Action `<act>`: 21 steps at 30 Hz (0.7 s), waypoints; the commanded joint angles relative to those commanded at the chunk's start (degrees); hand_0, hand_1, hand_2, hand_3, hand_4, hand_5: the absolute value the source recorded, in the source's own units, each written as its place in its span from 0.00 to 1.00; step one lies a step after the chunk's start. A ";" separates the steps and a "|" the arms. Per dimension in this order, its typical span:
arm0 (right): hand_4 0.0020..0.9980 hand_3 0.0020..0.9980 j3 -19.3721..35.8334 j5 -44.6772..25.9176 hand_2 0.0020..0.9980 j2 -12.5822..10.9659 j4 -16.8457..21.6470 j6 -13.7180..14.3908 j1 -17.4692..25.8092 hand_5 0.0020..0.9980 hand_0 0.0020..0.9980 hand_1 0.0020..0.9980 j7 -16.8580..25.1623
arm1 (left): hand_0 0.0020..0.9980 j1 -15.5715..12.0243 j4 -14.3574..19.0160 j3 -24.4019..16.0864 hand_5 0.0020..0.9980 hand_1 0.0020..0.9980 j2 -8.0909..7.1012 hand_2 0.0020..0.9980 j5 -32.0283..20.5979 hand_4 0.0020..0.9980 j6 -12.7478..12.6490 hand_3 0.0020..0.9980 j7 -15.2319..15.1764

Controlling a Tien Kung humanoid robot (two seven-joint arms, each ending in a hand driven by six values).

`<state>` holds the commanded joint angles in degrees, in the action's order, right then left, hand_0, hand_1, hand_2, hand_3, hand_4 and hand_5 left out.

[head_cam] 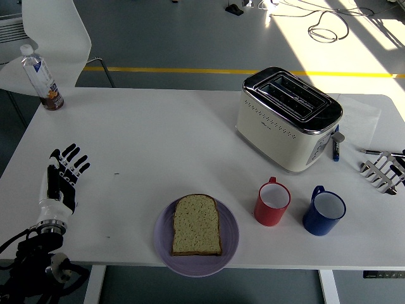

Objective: Push plate across desktop,pick up the break from the machine,place the break in the plate

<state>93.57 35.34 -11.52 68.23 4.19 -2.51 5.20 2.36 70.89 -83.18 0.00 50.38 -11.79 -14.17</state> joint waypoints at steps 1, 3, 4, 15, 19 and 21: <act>0.53 0.73 0.00 0.00 0.74 -0.03 -0.04 0.00 0.06 0.48 0.76 0.73 0.00 | 0.73 0.02 0.28 -0.27 1.00 0.75 0.00 0.84 0.25 0.51 -0.05 0.75 0.72; 0.53 0.73 -0.07 -0.02 0.74 -0.09 -0.08 -0.03 0.13 0.48 0.76 0.73 -0.02 | 0.73 -0.01 0.50 -0.69 1.00 0.75 0.00 0.84 0.54 0.51 0.12 0.75 1.47; 0.53 0.73 -0.13 -0.02 0.74 -0.12 -0.04 -0.08 0.22 0.48 0.76 0.73 -0.03 | 0.73 -0.13 0.65 -0.97 1.00 0.75 0.00 0.84 0.86 0.51 0.32 0.75 2.10; 0.53 0.72 -0.27 -0.56 0.72 -0.46 0.03 -0.88 0.69 0.51 0.76 0.72 0.30 | 0.74 -0.31 0.65 -0.44 1.00 0.75 0.00 0.83 0.48 0.51 1.26 0.74 3.03; 0.53 0.72 -0.04 -0.47 0.72 -0.49 0.19 -0.97 0.71 0.51 0.76 0.72 0.31 | 0.74 -0.37 0.54 -0.04 1.00 0.75 0.00 0.83 0.50 0.50 1.28 0.73 2.89; 0.53 0.72 0.23 -0.45 0.72 -0.55 0.25 -1.00 0.93 0.51 0.76 0.72 0.30 | 0.74 -0.37 0.46 0.27 1.00 0.75 0.00 0.83 0.49 0.50 1.30 0.73 2.79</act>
<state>93.80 34.89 -12.07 68.49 3.19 -1.58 5.49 1.99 71.34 -82.92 0.00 50.87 -10.49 -11.39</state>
